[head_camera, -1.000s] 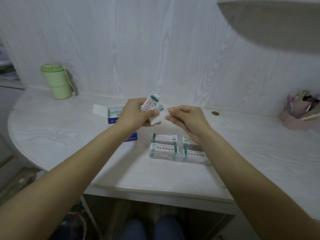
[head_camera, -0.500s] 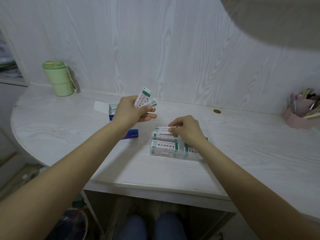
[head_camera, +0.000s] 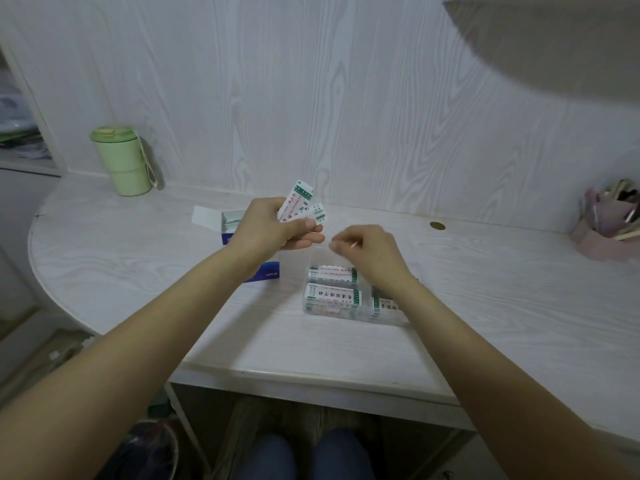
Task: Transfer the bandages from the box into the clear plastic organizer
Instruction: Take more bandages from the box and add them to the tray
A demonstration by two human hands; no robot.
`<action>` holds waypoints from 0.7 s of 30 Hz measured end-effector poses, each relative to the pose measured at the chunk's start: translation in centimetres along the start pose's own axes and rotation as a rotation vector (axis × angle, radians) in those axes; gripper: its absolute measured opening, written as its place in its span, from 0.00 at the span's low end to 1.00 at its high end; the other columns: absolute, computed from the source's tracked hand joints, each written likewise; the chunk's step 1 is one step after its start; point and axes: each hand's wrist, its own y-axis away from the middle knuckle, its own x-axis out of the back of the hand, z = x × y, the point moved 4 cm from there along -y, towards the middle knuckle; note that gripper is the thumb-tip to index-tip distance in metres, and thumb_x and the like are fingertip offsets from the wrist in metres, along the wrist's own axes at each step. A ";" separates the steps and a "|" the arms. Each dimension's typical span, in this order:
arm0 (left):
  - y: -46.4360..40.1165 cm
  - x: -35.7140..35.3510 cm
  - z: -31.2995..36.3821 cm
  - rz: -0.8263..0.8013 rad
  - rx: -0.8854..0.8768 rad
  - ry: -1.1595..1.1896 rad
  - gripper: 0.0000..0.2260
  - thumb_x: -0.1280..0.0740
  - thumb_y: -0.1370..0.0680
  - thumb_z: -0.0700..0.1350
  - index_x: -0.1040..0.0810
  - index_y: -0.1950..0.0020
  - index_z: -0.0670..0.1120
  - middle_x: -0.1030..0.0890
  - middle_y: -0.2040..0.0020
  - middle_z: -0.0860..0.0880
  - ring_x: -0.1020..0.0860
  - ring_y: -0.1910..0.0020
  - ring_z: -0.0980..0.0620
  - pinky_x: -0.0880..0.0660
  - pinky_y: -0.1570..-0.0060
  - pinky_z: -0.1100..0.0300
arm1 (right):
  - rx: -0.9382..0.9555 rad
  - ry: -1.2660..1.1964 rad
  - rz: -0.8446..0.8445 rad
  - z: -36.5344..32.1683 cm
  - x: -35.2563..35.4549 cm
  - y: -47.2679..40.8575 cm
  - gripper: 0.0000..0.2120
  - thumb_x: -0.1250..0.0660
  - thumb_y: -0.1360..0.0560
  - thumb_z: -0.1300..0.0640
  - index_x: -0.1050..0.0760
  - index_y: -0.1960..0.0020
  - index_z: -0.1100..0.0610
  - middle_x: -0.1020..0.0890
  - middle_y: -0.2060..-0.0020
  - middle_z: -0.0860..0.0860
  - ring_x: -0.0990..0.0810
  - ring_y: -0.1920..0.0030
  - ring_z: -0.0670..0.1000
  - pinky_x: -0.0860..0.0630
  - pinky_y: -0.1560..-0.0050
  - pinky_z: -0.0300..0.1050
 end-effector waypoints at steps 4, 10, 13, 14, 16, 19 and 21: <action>0.5 -1.5 -0.1 -0.129 0.040 0.014 0.09 0.32 0.26 0.34 0.22 0.46 0.39 0.15 0.58 0.42 0.16 0.59 0.49 0.20 0.62 0.66 | -0.051 -0.625 -0.044 -1.4 1.8 0.4 0.06 0.31 0.25 0.54 0.19 0.53 0.56 0.16 0.59 0.50 0.20 0.60 0.45 0.26 0.64 0.35; 1.4 -3.7 0.4 -0.252 0.033 -0.103 0.12 0.42 0.18 0.48 0.22 0.47 0.43 0.15 0.56 0.47 0.17 0.65 0.53 0.26 0.70 0.68 | -0.027 -0.539 0.065 -1.0 2.9 0.9 0.04 0.26 0.31 0.63 0.19 0.56 0.60 0.17 0.67 0.52 0.21 0.68 0.43 0.27 0.67 0.34; 1.4 -3.8 0.3 -0.226 0.099 -0.038 0.12 0.44 0.17 0.46 0.22 0.47 0.42 0.16 0.56 0.46 0.16 0.63 0.49 0.24 0.70 0.67 | 0.005 -0.566 0.127 -0.6 3.2 1.2 0.07 0.25 0.31 0.64 0.20 0.55 0.59 0.17 0.68 0.53 0.19 0.68 0.45 0.26 0.66 0.35; 1.3 -3.7 0.3 -0.211 0.118 -0.021 0.11 0.42 0.18 0.45 0.22 0.47 0.41 0.16 0.55 0.45 0.16 0.61 0.48 0.21 0.68 0.65 | 0.022 -0.565 0.149 -0.5 3.3 1.4 0.08 0.25 0.31 0.64 0.20 0.54 0.59 0.17 0.67 0.54 0.20 0.68 0.45 0.25 0.65 0.35; 1.2 -3.5 0.1 -0.174 0.121 -0.038 0.09 0.38 0.20 0.44 0.21 0.47 0.41 0.16 0.54 0.43 0.16 0.58 0.48 0.19 0.63 0.63 | 0.066 -0.552 0.196 -0.5 3.5 1.7 0.10 0.25 0.32 0.64 0.20 0.52 0.59 0.18 0.67 0.54 0.20 0.66 0.47 0.24 0.64 0.36; 1.0 -3.4 0.1 -0.167 0.100 -0.076 0.09 0.33 0.23 0.43 0.20 0.46 0.41 0.16 0.53 0.43 0.16 0.55 0.49 0.20 0.55 0.61 | 0.090 -0.511 0.258 -0.4 3.6 2.2 0.13 0.23 0.33 0.61 0.21 0.51 0.57 0.20 0.65 0.50 0.21 0.66 0.46 0.23 0.60 0.36; 1.0 -3.5 0.2 -0.179 0.109 -0.054 0.09 0.32 0.24 0.43 0.19 0.46 0.41 0.16 0.53 0.42 0.16 0.54 0.48 0.20 0.53 0.58 | 0.078 -0.493 0.263 -0.3 3.6 2.2 0.14 0.23 0.33 0.59 0.21 0.49 0.55 0.19 0.61 0.49 0.20 0.65 0.45 0.22 0.58 0.36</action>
